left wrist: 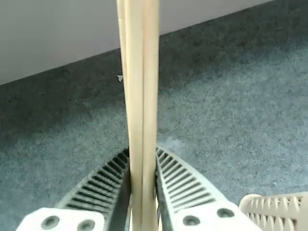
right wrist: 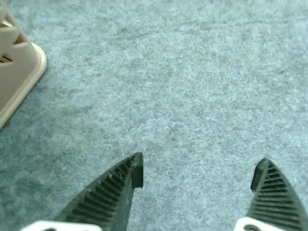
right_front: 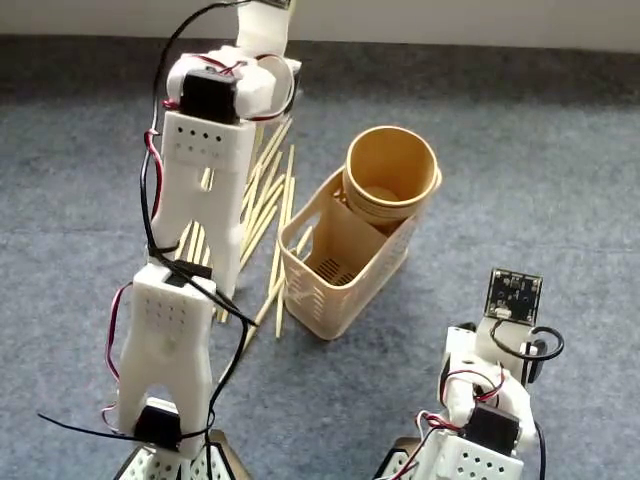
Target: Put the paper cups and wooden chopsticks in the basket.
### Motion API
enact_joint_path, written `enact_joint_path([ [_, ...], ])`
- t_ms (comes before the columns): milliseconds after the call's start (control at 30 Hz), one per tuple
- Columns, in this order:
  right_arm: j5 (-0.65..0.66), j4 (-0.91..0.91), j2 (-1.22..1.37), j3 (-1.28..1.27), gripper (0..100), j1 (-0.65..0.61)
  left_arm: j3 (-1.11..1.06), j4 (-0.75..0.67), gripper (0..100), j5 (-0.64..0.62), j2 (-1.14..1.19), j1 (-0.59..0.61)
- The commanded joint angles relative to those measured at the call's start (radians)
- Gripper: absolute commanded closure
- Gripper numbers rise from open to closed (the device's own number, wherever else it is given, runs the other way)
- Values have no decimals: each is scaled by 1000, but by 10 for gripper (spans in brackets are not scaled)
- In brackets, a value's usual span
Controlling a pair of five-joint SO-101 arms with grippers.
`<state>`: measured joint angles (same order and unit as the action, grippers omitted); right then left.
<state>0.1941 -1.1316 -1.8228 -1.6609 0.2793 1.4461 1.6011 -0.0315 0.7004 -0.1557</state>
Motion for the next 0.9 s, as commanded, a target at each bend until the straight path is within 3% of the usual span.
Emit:
enact_joint_path([
  [0,11,24,-7,-76,652,10,120,41,996,-6,-28,10],
  [233,11,24,-7,-76,652,8,216,54,996,-6,-30,-1],
  [633,11,24,-7,-76,652,7,214,101,996,-11,-206,-128],
  [867,11,24,-7,-76,652,8,214,109,996,-14,-257,-136],
])
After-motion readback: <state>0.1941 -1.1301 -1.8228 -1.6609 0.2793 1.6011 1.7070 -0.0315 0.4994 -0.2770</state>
